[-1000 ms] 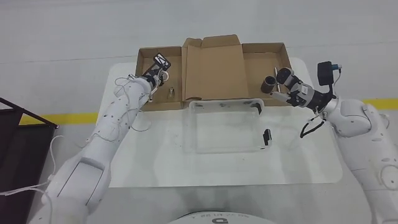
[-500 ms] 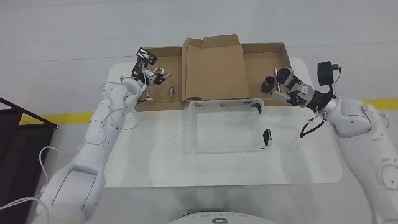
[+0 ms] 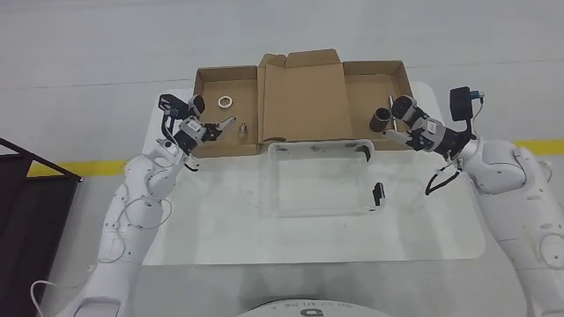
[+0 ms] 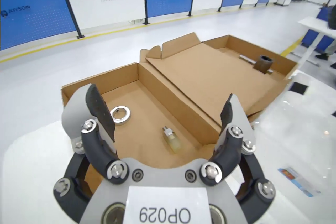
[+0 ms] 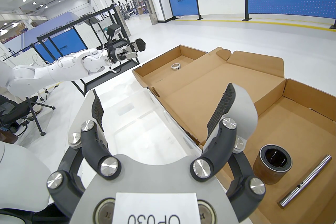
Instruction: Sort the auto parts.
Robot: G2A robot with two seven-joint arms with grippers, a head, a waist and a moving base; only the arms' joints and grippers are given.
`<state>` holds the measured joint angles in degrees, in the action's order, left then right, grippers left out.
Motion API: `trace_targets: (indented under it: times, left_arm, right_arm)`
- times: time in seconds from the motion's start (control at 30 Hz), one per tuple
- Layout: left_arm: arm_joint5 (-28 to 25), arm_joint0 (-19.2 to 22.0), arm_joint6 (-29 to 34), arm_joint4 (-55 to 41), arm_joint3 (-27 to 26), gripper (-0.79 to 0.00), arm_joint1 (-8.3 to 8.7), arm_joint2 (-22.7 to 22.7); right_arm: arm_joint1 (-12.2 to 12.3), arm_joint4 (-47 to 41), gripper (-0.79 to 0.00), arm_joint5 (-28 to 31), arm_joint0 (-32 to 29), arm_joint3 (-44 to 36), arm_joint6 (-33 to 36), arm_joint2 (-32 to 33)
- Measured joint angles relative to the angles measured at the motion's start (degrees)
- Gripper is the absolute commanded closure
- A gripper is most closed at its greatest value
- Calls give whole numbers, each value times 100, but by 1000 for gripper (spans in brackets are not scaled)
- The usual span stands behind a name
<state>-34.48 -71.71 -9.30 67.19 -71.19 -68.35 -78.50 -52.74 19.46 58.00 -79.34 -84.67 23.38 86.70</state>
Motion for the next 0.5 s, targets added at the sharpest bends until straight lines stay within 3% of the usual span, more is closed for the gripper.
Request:
trace_targets:
  times: [0.5]
  left_arm:
    - [17, 14, 3, 30, 17, -785, -1, 3]
  right_arm:
    - [0, 0, -784, 0, 0, 0, 0, 0]
